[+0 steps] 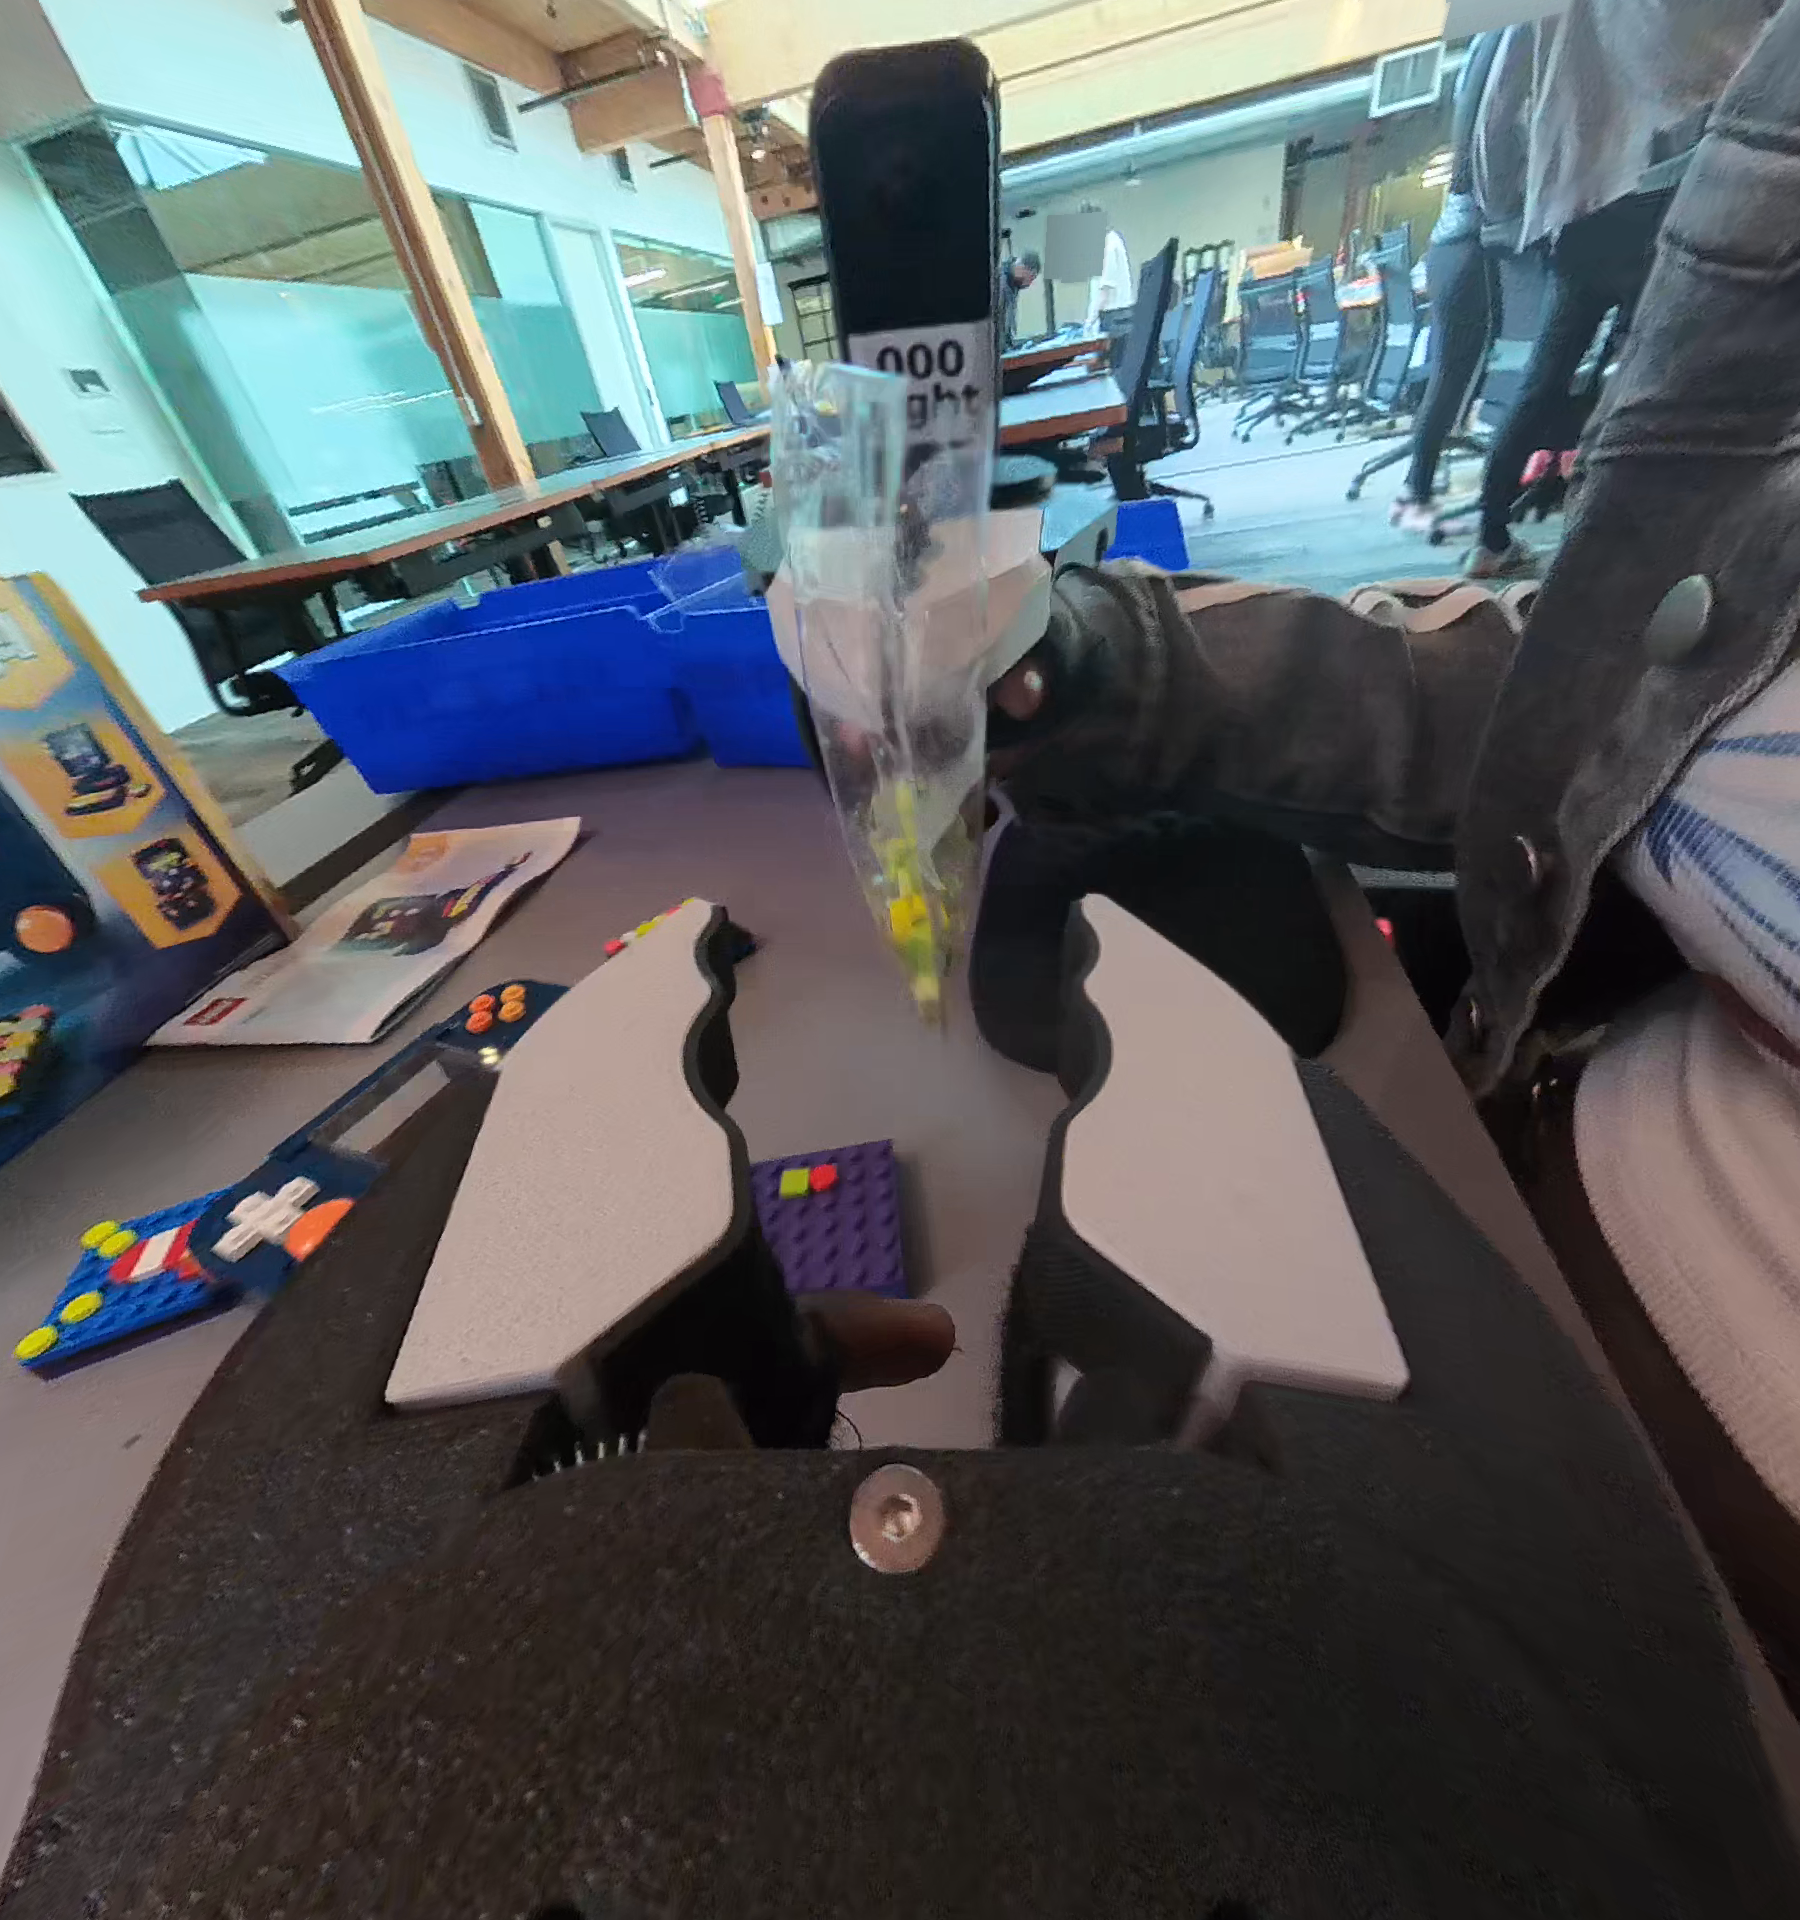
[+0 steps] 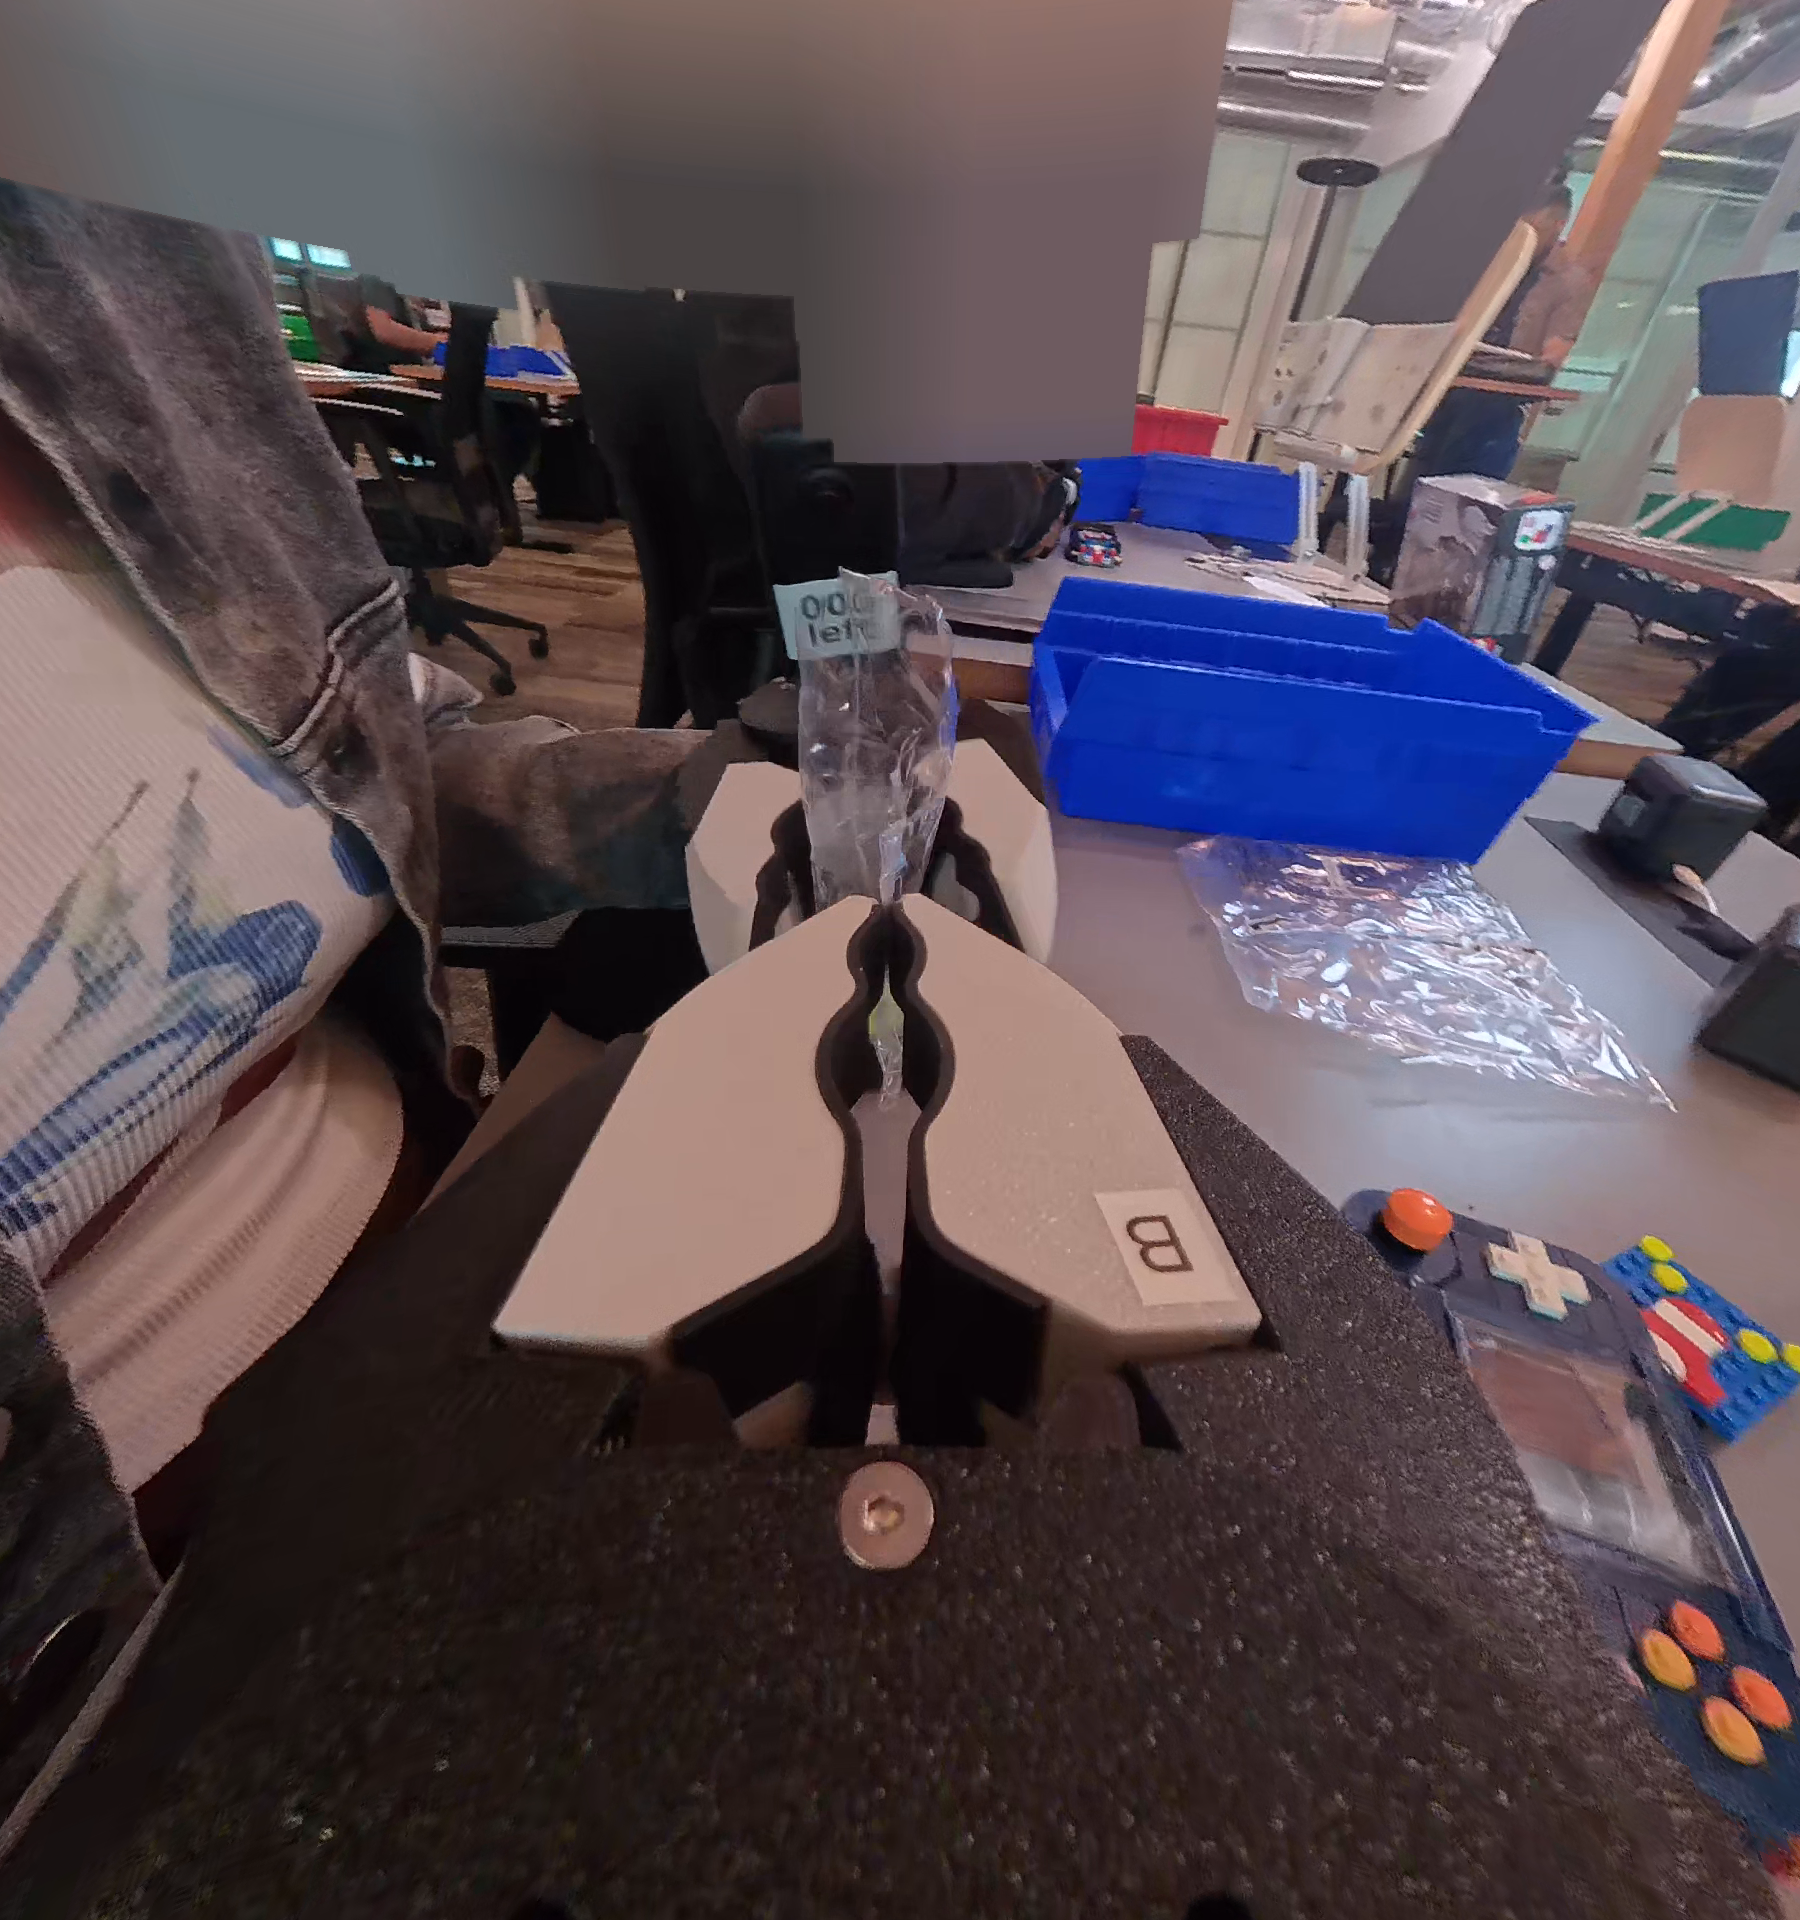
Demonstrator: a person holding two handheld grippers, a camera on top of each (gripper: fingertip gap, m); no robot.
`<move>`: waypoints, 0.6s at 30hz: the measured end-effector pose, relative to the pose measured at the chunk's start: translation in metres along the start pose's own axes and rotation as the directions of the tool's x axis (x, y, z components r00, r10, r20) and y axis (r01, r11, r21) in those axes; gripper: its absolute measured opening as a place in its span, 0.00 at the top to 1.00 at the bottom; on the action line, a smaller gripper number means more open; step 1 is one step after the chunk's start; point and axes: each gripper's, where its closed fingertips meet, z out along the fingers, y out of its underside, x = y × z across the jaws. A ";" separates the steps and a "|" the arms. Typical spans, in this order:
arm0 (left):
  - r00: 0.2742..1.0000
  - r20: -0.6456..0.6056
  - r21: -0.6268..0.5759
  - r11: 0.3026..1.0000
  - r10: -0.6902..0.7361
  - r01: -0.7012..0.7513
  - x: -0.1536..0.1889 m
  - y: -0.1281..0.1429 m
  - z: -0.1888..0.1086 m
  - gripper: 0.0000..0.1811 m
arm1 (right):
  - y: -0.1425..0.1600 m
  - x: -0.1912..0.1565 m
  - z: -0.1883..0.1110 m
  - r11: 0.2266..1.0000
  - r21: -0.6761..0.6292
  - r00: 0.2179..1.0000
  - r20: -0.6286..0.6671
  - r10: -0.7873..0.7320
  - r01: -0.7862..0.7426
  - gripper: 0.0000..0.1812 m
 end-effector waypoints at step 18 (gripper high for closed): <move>0.701 -0.666 -0.120 0.964 -0.255 0.237 0.074 -0.019 -0.001 0.61 | -0.015 -0.038 0.020 1.000 0.028 0.867 0.498 -0.008 -0.006 1.00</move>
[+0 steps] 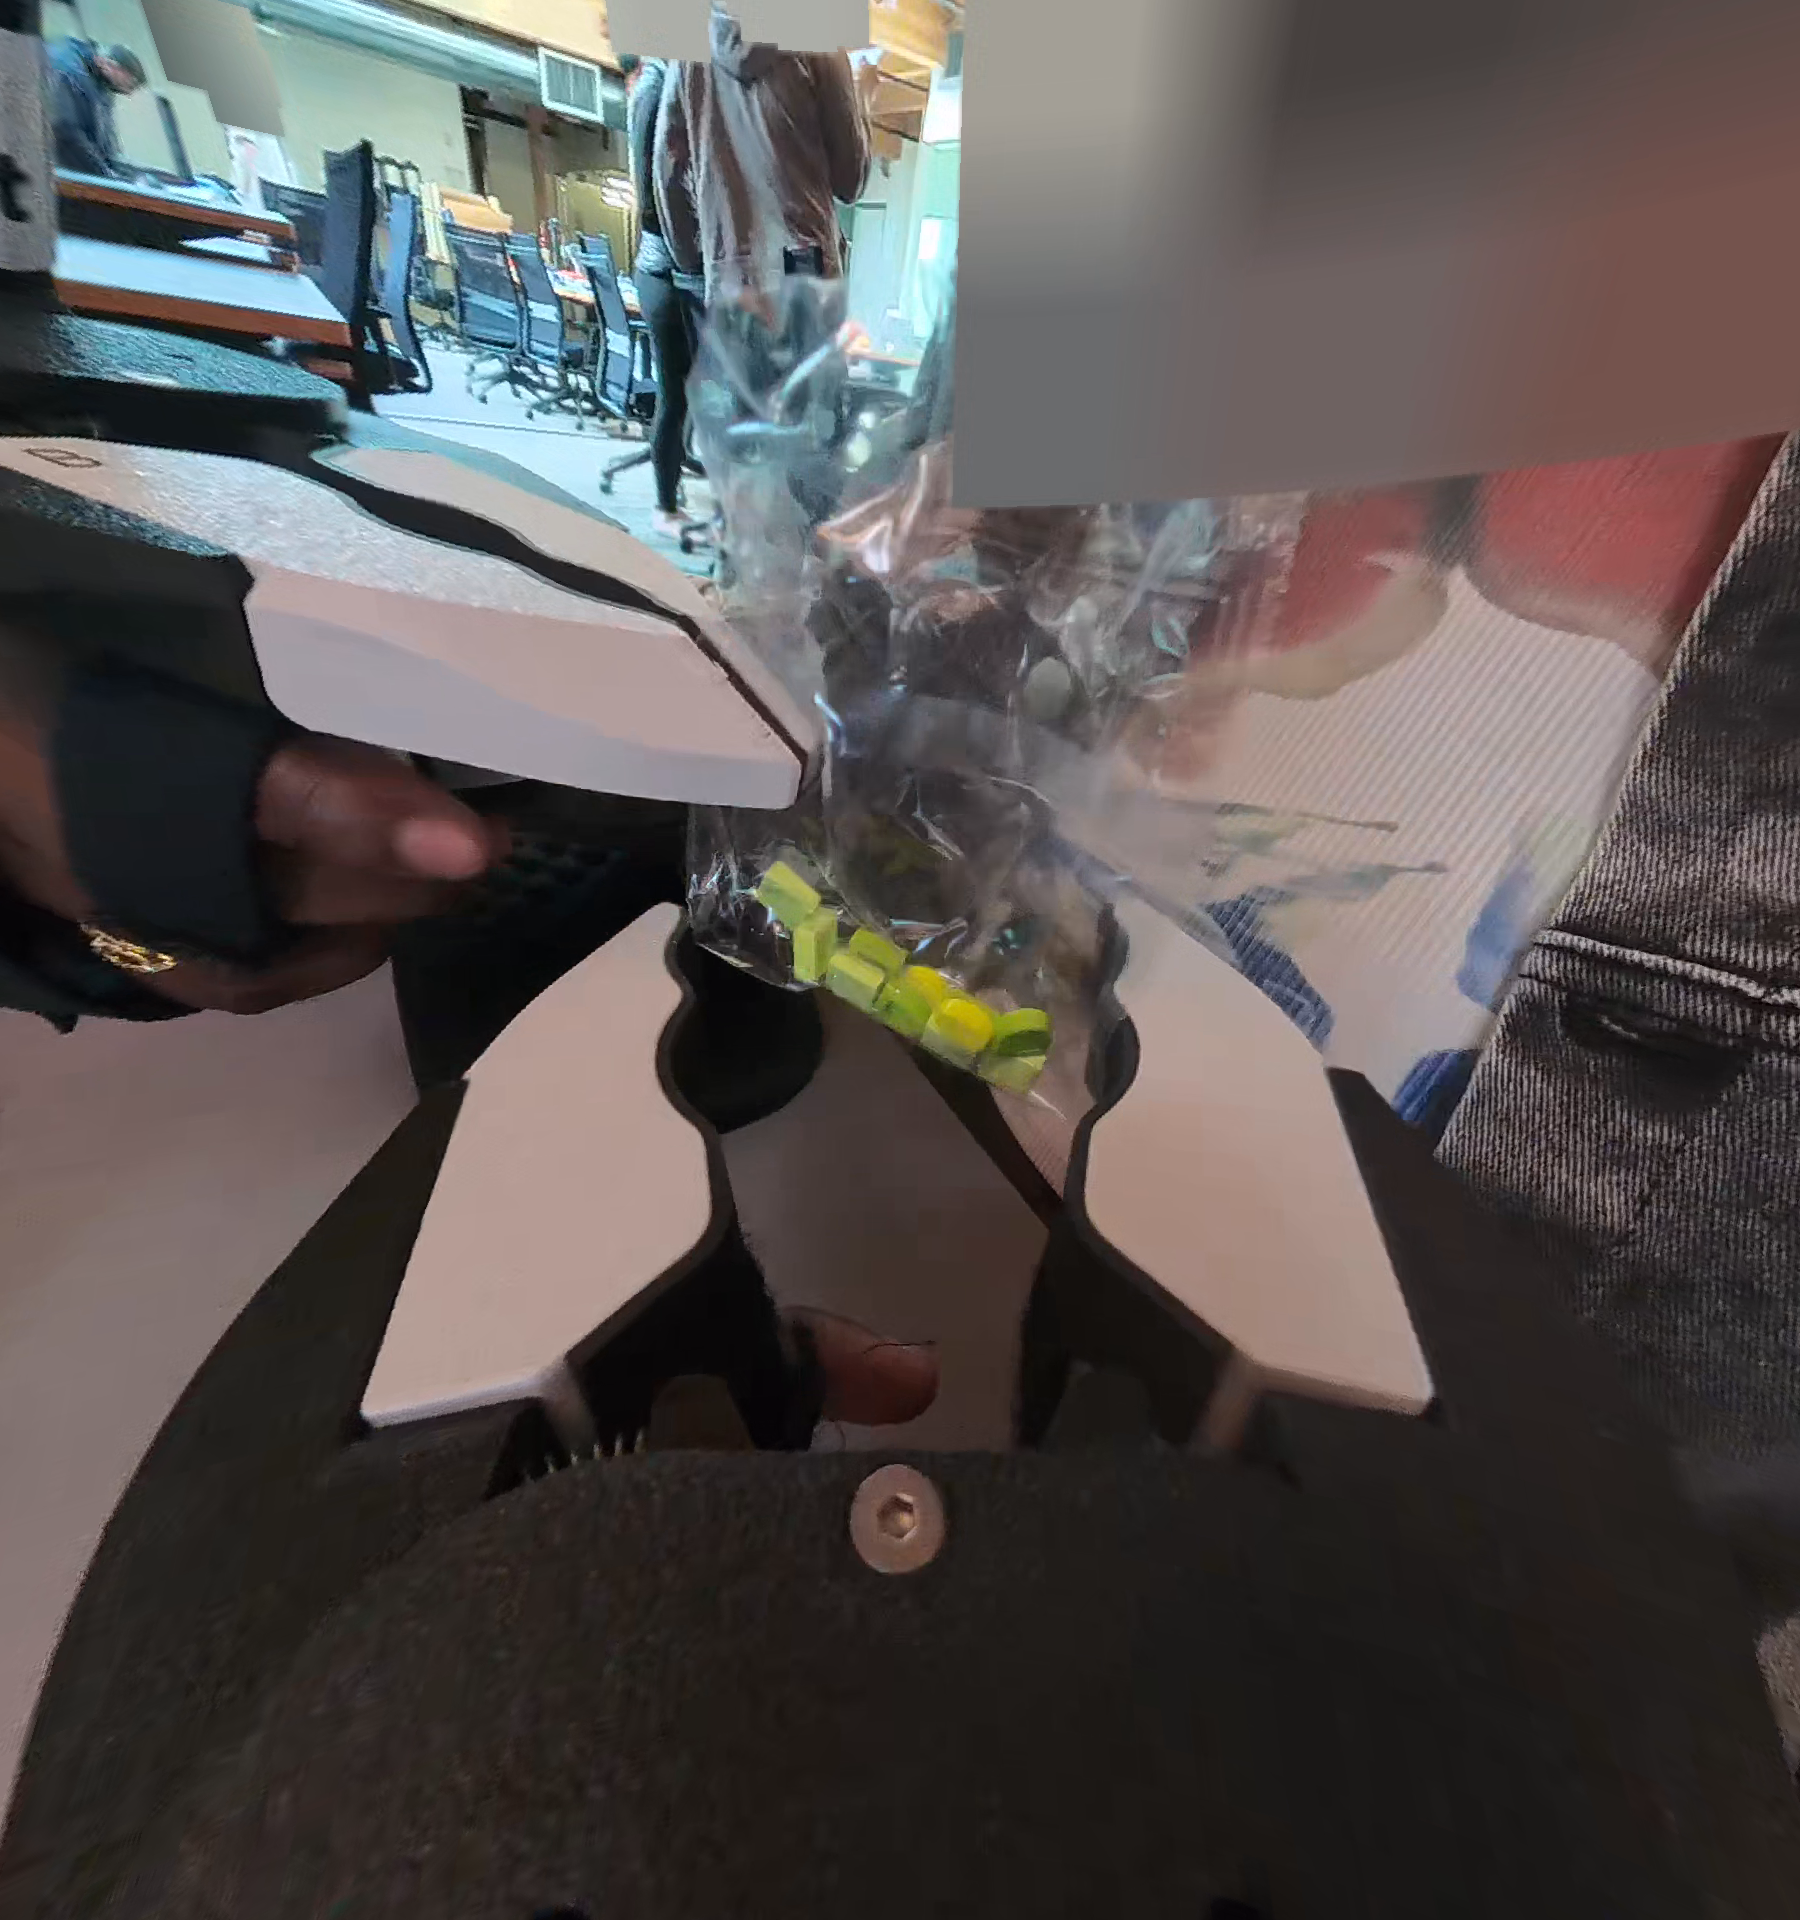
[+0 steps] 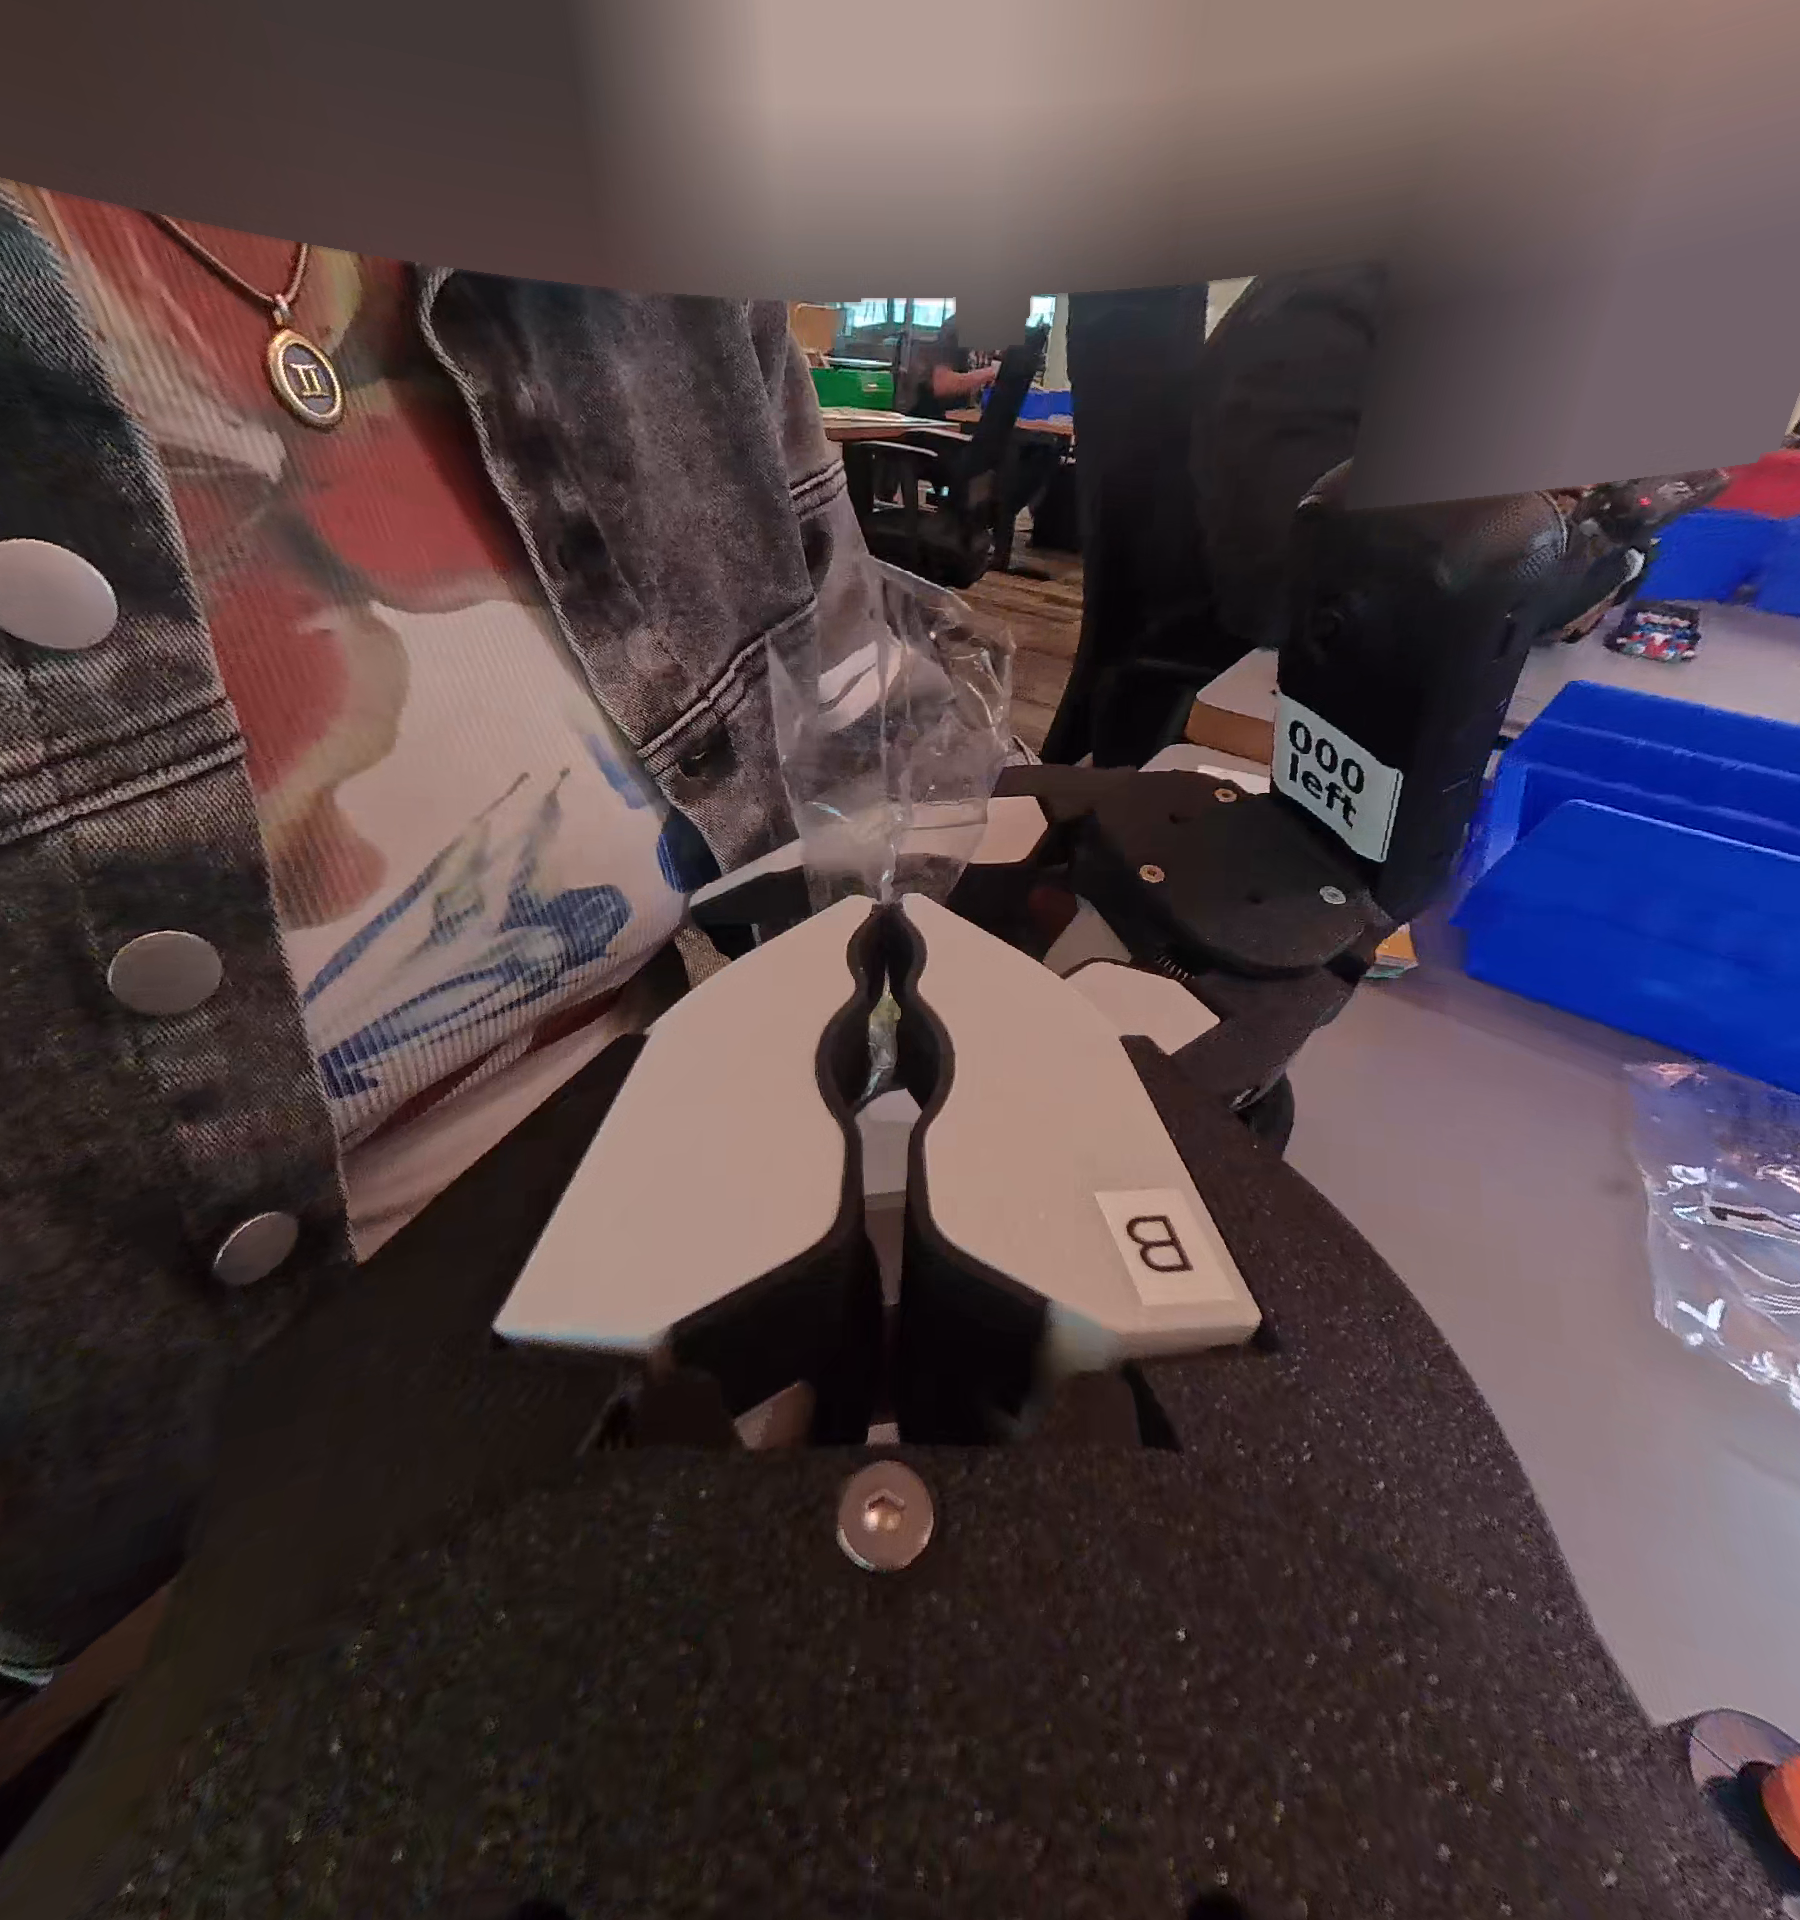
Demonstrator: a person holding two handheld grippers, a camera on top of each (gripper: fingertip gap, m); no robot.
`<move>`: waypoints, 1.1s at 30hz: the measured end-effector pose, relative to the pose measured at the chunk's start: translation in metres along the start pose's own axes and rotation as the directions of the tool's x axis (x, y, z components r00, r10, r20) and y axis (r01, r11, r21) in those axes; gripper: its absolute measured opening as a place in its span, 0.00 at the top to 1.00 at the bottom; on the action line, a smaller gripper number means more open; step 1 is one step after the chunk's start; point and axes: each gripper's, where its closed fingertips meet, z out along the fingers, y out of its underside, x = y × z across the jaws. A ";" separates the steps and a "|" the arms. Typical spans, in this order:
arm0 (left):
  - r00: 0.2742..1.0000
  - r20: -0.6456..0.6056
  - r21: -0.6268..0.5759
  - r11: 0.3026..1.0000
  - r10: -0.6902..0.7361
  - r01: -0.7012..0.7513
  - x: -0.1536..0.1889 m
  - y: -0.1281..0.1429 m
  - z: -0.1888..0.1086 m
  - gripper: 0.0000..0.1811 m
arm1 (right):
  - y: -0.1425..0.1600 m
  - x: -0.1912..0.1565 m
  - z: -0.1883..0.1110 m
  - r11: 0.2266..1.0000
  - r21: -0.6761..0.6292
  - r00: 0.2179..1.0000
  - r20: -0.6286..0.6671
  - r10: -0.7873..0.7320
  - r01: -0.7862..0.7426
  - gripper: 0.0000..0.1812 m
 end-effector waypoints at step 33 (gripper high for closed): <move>0.997 0.035 0.157 0.985 -0.072 0.066 -0.003 -0.006 -0.010 0.74 | 0.030 0.015 0.004 0.973 -0.225 0.997 -0.057 -0.059 0.044 0.86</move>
